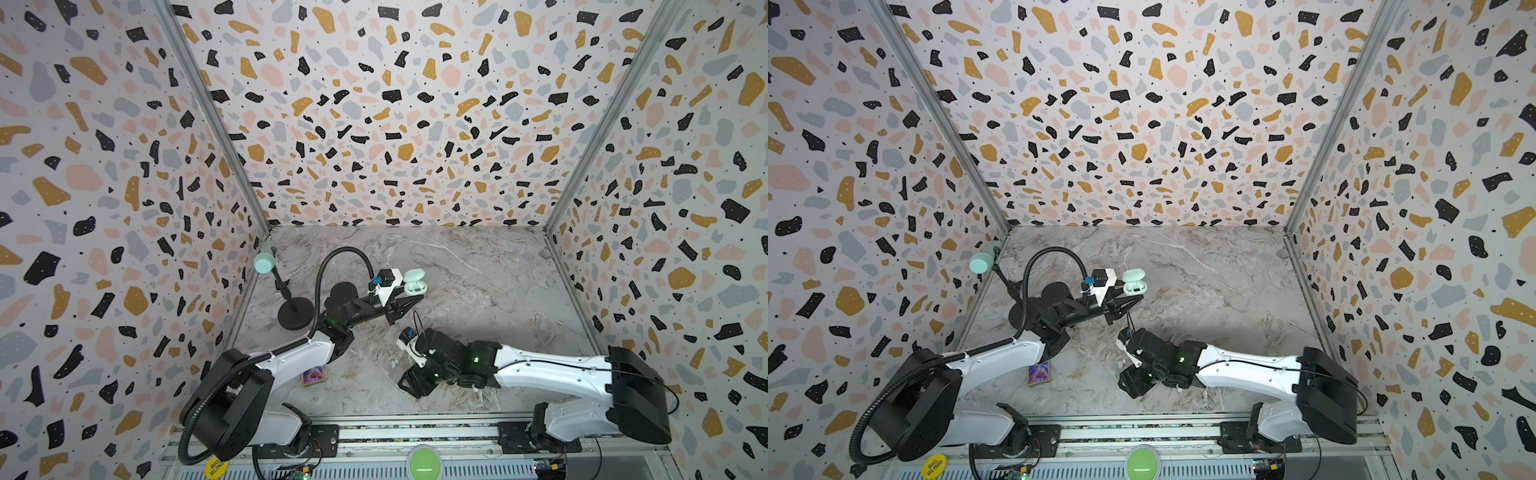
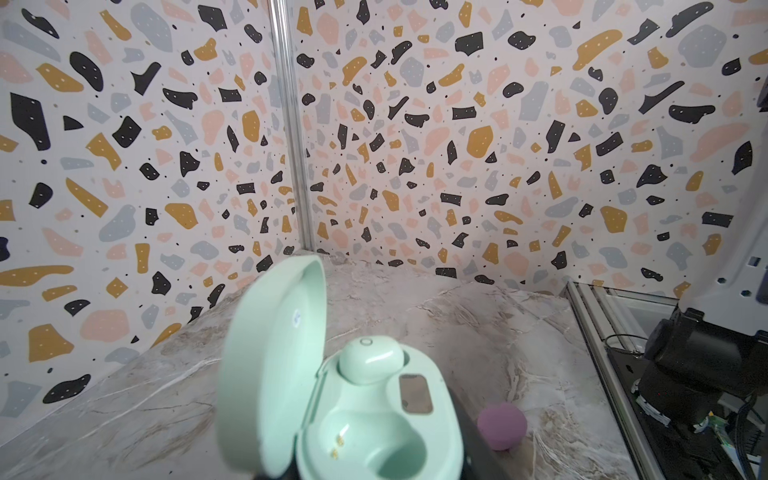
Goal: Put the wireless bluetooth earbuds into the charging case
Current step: 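Open the right gripper and withdraw it from the case, then move the right gripper over the second earbud nearer the robot and lower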
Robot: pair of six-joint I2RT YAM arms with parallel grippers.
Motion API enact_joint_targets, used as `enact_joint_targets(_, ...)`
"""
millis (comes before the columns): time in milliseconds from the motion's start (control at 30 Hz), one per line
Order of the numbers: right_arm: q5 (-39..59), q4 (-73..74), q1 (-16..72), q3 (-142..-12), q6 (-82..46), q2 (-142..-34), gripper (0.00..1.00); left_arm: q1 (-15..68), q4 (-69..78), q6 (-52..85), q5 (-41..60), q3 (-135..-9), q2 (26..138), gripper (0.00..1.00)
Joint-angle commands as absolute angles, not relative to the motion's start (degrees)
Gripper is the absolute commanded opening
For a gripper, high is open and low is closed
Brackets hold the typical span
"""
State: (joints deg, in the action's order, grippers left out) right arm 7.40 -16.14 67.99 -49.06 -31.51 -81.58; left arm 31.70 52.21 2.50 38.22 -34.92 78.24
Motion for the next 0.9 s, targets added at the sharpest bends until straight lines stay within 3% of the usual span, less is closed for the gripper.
enact_joint_targets(0,1.4,-18.4,68.8,-54.3,-32.6,-86.6,0.64,30.9,53.4,1.3,38.3,-36.7,78.6,0.25)
enact_joint_targets(300,-0.2,-18.1,69.9,-59.5,-31.5,-96.6,0.61,29.3,54.8,2.2,38.6,-36.5,79.5,0.25)
enact_joint_targets(567,1.7,-16.6,68.7,-59.3,-36.4,-99.4,0.52,28.9,55.2,2.7,38.8,-36.5,79.7,0.25)
enact_joint_targets(867,2.5,-16.0,67.2,-60.1,-39.2,-101.2,0.49,28.7,55.7,3.2,38.9,-36.3,79.6,0.25)
